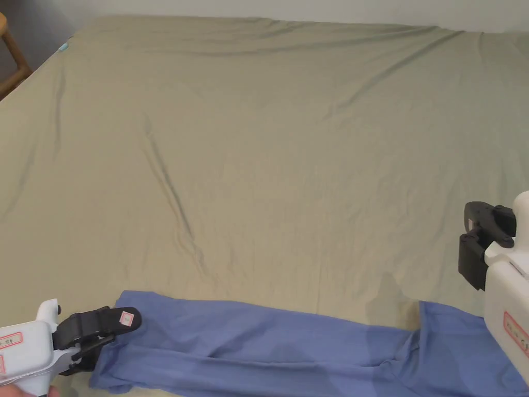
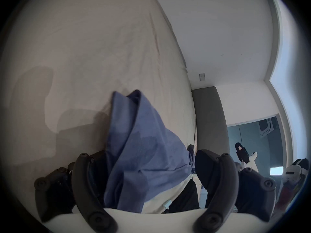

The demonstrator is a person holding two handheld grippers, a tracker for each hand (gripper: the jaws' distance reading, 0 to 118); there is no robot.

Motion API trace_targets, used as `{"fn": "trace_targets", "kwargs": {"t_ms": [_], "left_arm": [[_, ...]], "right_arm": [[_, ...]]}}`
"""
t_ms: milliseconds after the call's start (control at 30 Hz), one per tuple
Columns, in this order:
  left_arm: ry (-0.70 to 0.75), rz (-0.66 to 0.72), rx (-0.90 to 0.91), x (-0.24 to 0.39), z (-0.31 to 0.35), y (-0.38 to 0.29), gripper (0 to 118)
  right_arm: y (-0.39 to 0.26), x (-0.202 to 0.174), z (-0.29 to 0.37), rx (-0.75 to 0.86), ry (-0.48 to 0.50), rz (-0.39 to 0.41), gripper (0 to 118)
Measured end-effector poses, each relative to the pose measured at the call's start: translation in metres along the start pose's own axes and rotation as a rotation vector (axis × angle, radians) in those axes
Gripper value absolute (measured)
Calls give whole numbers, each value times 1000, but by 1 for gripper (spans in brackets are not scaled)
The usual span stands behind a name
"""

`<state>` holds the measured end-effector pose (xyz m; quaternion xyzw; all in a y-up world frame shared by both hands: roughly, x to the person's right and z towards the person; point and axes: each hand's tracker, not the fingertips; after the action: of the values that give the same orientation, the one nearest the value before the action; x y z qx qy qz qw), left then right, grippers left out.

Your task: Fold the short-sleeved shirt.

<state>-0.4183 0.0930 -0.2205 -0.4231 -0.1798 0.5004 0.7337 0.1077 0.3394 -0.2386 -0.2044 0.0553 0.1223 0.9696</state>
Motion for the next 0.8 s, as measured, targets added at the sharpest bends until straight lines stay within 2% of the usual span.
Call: {"fn": "trace_targets", "kwargs": {"t_ms": [33,67,133,167,200,233,333,500,667,800], "left_arm": [[-7,12,3,-2,-1,3,90],[19,35,-32,-2,-8,2,70],[286,-93,-124,3,-35,-10,11],[195,-128,-94,2,-33,-11,10],[139,-79,-47,8,-29,-7,10],[244,-86,-23,15,-30,-7,10],[363,-265,-14,35,-27,-13,9],[520,-453,1,71,-28,-23,9],[536,-447,67,82,-10,-17,9],[631,-507,96,83,9,-9,9]], "right_arm": [[1,-2,1,1,2,3,2],[2,-3,2,2,6,7,2],[2,-3,4,3,16,13,2],[3,-4,5,4,18,15,2],[3,-5,6,4,18,18,2],[3,-4,8,4,18,20,2],[4,-2,14,5,18,22,2],[2,2,21,11,10,28,2],[3,6,31,24,1,20,2],[3,12,36,34,-9,15,2]]}}
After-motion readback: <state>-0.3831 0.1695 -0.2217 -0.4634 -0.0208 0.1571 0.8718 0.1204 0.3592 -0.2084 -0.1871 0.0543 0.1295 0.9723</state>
